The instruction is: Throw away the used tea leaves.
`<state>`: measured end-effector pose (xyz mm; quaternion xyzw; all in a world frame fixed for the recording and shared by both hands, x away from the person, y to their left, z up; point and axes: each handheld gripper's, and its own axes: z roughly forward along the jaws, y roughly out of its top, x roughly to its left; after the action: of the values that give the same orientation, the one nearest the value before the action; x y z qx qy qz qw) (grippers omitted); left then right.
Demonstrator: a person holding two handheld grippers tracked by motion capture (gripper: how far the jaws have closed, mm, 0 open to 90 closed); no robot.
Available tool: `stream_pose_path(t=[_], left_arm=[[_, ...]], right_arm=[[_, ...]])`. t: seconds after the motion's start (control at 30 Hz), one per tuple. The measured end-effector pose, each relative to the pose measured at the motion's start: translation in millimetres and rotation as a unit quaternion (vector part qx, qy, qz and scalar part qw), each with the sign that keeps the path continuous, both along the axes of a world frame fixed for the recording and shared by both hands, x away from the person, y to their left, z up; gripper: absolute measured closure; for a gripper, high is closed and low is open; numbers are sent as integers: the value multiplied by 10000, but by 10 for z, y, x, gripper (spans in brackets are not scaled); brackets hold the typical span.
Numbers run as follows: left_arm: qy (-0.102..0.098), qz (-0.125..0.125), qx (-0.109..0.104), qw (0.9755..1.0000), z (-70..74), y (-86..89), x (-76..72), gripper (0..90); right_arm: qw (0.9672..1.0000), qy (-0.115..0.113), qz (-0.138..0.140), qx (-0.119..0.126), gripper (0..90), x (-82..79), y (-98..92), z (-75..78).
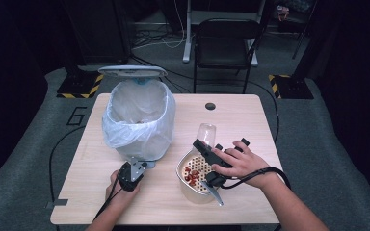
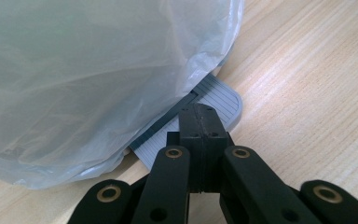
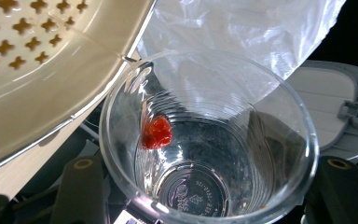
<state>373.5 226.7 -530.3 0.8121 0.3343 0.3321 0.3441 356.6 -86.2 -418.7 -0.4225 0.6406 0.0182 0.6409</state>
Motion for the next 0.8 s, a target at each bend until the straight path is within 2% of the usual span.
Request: stream_pose_path(t=[0.2, 0.23, 0.27, 0.3, 0.37, 0.47, 0.5, 0.53, 0.63, 0.67, 0.7, 0.73, 0.8], left_arm=[[0, 1, -8, 10000, 0, 0, 0, 900], [-1, 2, -5, 10000, 0, -1, 0, 900], [0, 1, -7, 10000, 0, -1, 0, 900], [-36, 24, -23, 10000, -6, -3, 1, 900], [-31, 24, -27, 10000, -5, -3, 1, 900], [-34, 22, -22, 10000, -5, -3, 1, 900], [1, 1, -7, 10000, 0, 0, 0, 900], [-31, 22, -17, 10000, -5, -3, 1, 900], [-34, 26, -29, 10000, -6, -3, 1, 900], [-33, 27, -32, 10000, -6, -3, 1, 900], [-30, 26, -33, 10000, -6, -3, 1, 900], [-32, 25, -32, 10000, -6, -3, 2, 900], [-31, 25, -34, 10000, -6, -3, 2, 900]], right_arm=[[10000, -46, -8, -4, 378, -3, 2, -10], [9999, -3, 38, 96, 377, 11, 8, -25], [9994, 66, 114, 314, 377, 18, 8, -46], [9992, 64, 126, 368, 376, 16, 9, -49], [9995, 84, 46, 298, 376, 11, 11, -35], [9994, 113, 91, 309, 375, 13, 23, -17], [10000, -22, 30, 32, 376, 3, 28, 25], [10000, 11, 2, -34, 376, 2, 29, 34], [10000, 45, 3, 27, 375, 6, 29, 45], [9997, 152, 54, 194, 374, 17, 29, 30], [10000, 57, 16, 26, 374, 8, 32, 61], [9997, 87, 16, -236, 373, 4, 38, 96], [9998, 79, 27, -192, 371, 6, 40, 92]])
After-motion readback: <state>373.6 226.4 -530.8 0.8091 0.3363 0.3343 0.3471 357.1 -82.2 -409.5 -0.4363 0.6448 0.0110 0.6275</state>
